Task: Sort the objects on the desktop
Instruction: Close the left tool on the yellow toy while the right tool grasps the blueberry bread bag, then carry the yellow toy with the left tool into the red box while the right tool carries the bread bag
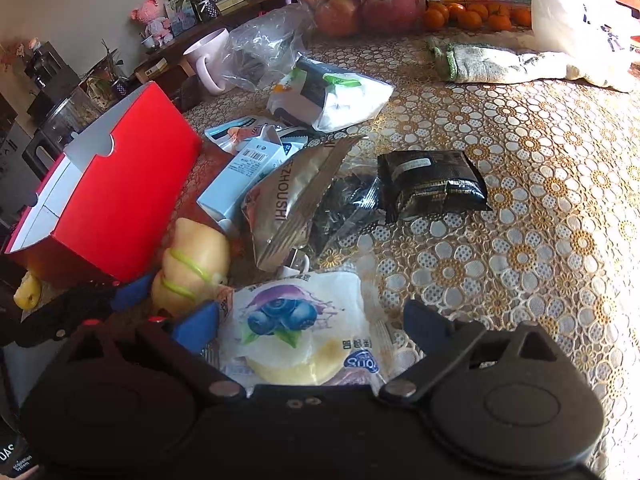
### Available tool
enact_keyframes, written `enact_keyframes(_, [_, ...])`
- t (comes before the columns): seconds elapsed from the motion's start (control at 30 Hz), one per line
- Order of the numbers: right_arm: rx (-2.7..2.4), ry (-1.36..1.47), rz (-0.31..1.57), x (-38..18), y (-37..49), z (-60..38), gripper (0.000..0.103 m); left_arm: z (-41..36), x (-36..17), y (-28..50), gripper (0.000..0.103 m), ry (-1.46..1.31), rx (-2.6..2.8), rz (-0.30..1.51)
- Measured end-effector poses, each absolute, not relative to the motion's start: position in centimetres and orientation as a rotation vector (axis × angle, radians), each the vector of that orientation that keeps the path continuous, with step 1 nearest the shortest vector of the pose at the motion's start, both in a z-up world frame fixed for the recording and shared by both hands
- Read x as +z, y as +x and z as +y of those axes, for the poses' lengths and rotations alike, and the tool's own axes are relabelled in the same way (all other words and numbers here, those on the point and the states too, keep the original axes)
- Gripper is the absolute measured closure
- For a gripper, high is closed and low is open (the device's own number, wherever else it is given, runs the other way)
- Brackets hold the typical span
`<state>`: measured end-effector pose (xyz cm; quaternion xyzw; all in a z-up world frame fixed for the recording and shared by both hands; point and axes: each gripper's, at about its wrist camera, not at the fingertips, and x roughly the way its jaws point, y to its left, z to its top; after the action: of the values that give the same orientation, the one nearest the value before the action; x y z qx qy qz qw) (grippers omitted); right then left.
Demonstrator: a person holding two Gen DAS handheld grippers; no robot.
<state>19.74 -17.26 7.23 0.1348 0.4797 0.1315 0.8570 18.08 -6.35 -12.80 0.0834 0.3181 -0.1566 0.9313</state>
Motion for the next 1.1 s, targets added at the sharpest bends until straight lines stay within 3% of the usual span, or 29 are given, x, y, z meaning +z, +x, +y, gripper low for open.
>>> enact_keyframes(0.13, [0.287,0.277,0.992,7.6,19.4,-17.3,0.009,-6.4,-12.6,18.0,0.057,0.173,-0.317,0.648])
enact_keyframes(0.23, [0.314,0.284,1.006,7.4,19.4,-17.1,0.029,-6.5,-12.6,18.0,0.057,0.181,-0.319,0.651])
enact_keyframes(0.5, [0.331,0.295,0.987,7.8,19.0,-17.3,0.039,-6.2,-12.3,17.6,0.060,0.171,-0.316,0.644])
enact_keyframes(1.1, [0.329,0.274,0.917,11.8,16.1,-17.9,0.044,-6.2,-7.8,13.7,0.060,0.167,-0.322,0.617])
